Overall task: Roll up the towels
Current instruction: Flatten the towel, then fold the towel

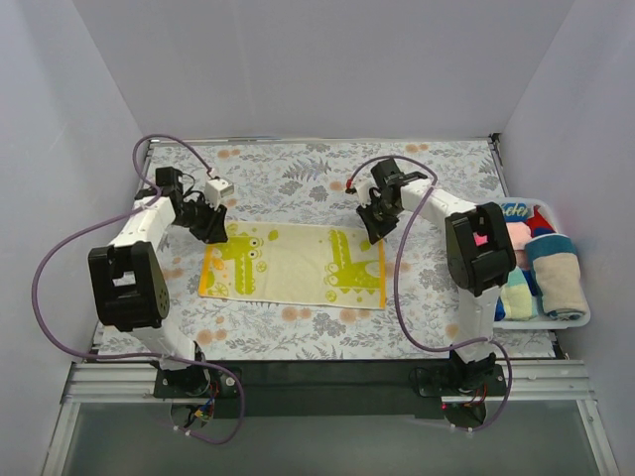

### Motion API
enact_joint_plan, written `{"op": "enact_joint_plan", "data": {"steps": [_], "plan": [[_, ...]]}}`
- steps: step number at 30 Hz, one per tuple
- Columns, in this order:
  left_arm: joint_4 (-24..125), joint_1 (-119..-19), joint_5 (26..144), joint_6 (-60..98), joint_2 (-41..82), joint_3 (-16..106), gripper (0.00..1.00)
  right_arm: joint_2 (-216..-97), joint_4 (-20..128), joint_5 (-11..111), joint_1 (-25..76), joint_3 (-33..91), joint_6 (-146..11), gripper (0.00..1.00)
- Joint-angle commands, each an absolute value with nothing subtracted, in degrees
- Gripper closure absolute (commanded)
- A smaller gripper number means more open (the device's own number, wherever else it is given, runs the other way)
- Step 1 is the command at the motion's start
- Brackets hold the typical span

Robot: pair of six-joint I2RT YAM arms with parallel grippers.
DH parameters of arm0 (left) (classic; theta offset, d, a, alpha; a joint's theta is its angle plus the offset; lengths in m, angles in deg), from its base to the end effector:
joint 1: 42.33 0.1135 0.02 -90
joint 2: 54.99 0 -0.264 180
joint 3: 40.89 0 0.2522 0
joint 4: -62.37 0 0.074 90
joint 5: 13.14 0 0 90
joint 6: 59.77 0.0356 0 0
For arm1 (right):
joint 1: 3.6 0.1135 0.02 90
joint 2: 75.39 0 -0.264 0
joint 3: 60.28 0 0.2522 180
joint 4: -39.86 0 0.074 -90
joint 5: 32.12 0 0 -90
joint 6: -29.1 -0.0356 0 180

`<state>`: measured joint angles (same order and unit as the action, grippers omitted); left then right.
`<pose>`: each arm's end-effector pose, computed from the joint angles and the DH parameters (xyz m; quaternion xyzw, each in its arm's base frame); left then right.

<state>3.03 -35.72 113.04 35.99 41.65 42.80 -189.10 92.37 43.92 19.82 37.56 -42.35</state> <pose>0.3278 0.0168 0.2213 0.0408 0.9396 -0.2893 0.1785 0.3717 0.1703 0.1853 -0.3704 0.9021 0.1272 0.1809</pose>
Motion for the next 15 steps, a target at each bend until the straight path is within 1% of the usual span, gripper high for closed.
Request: {"op": "enact_joint_plan", "data": {"steps": [1,3,7,11,14,15], "plan": [[-0.3,-35.6,112.6,40.1,36.5,40.0,0.74,-189.8,89.0,49.6,19.8,38.6,-43.8,0.9],[-0.8,-35.6,111.8,41.5,35.4,36.9,0.75,-191.1,88.3,52.0,19.5,39.1,-43.9,0.91],[-1.3,-35.6,110.2,44.4,33.7,32.6,0.76,-196.4,87.9,55.9,18.9,44.7,-43.4,0.9],[-3.2,-35.6,110.7,46.4,31.1,30.6,0.75,-196.1,87.8,52.8,18.2,48.2,-43.6,0.86],[-5.4,-35.6,111.5,47.7,29.6,30.3,0.75,-190.9,88.1,45.9,18.2,45.3,-42.6,0.76],[-6.1,-35.6,111.9,48.0,29.2,30.3,0.75,-188.9,88.3,44.1,18.1,43.7,-42.1,0.69]]}}
